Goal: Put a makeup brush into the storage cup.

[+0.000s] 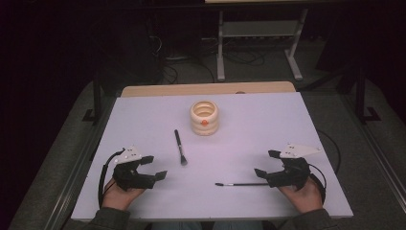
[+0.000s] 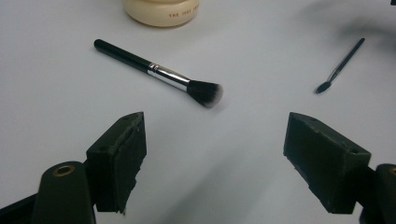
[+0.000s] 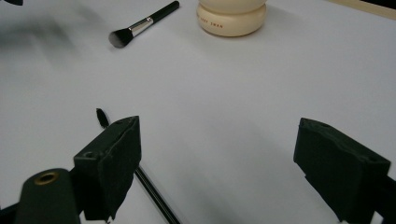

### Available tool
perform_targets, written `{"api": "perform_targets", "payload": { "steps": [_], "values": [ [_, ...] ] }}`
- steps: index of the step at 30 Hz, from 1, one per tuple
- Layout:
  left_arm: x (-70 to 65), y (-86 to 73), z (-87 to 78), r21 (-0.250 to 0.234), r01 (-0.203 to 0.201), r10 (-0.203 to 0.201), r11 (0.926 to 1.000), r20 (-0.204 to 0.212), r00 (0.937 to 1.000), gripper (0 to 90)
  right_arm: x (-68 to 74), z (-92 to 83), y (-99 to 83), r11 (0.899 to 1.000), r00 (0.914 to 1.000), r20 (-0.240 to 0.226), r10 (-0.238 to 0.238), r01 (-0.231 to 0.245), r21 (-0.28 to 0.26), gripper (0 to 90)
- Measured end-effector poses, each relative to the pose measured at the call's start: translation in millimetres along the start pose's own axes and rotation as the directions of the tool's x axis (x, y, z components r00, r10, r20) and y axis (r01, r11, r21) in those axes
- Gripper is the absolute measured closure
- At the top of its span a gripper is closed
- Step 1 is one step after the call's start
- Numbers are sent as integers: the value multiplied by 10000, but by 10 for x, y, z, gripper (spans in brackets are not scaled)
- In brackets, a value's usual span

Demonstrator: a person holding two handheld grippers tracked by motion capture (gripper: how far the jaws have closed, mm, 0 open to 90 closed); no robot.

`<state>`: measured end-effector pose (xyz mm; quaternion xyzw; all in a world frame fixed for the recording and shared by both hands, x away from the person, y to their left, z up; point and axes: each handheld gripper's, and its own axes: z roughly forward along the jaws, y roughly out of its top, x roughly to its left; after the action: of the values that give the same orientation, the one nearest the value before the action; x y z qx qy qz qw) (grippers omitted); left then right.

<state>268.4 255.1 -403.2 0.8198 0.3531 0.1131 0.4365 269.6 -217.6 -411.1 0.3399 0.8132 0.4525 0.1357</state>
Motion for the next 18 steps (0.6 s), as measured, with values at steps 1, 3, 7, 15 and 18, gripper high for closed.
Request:
{"api": "perform_targets", "payload": {
  "steps": [1,3,7,15,18],
  "values": [
    [6,1,2,7,-48,48,10000,-3,10000,208,-1,4,0,10000,10000,-16,0,0,7,141],
    [4,1,9,21,-36,36,10000,18,10000,208,-3,10,-2,10000,10000,-16,-30,30,10,141],
    [-9,6,22,19,-26,26,10000,44,10000,211,11,15,-6,10000,10000,-41,-49,49,81,141],
    [-22,10,35,43,-38,38,10000,2,10000,216,43,-10,-10,9999,10000,-20,-96,96,133,141],
    [-32,13,32,87,-77,77,9999,-23,10000,219,66,-16,-7,9998,10000,2,-92,92,159,141]
  ]
}}
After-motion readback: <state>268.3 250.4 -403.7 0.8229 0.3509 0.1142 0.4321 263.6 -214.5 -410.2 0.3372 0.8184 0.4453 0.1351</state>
